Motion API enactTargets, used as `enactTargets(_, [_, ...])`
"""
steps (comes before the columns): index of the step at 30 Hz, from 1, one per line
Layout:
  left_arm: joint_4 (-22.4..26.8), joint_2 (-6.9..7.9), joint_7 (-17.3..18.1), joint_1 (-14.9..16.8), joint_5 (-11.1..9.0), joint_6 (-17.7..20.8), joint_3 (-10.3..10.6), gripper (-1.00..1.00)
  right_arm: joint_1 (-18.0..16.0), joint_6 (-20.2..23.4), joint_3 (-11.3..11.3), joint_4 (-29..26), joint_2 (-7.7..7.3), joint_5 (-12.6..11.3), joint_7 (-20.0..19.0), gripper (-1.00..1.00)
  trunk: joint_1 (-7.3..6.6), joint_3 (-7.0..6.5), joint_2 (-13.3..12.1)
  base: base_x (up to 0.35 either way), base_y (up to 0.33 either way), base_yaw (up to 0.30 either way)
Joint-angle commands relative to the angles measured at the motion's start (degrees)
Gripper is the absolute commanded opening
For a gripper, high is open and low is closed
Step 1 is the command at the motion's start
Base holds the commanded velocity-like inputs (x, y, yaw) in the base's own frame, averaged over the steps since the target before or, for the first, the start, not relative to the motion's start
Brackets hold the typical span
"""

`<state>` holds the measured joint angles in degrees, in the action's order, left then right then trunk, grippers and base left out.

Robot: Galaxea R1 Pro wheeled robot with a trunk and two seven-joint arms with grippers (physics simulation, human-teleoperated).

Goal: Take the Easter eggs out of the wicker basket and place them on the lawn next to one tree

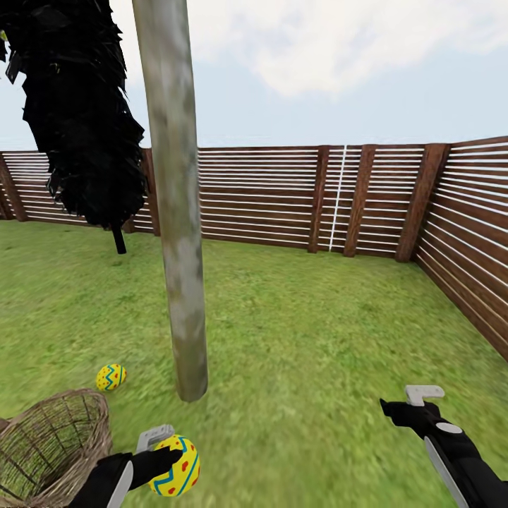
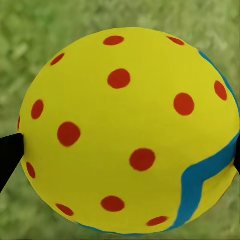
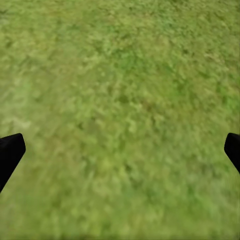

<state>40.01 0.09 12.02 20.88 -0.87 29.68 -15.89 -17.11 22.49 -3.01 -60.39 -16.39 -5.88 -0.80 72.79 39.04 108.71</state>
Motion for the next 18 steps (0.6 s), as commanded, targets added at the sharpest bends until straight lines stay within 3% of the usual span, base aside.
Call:
enactTargets(1, [0.07,-0.04,0.28,0.03,-0.09,0.38,-0.21,-1.0,-0.02,0.28,-0.06,-0.08,-0.07,-0.53,-0.08,1.0,0.22,0.24,0.44,0.0,0.0,0.0])
enactTargets(8, [0.08,0.16,0.28,0.03,-1.49,0.38,-0.28,-1.0,-0.02,0.28,-0.06,-0.08,-0.15,-0.5,-0.08,1.0,1.76,1.5,3.25,0.0,0.0,0.0])
enactTargets(18, [-0.28,0.08,0.28,0.03,-1.67,0.38,-0.28,-1.0,-0.02,0.28,0.11,-0.08,0.12,-0.44,-0.08,1.0,3.95,3.3,7.26,0.0,0.0,0.0])
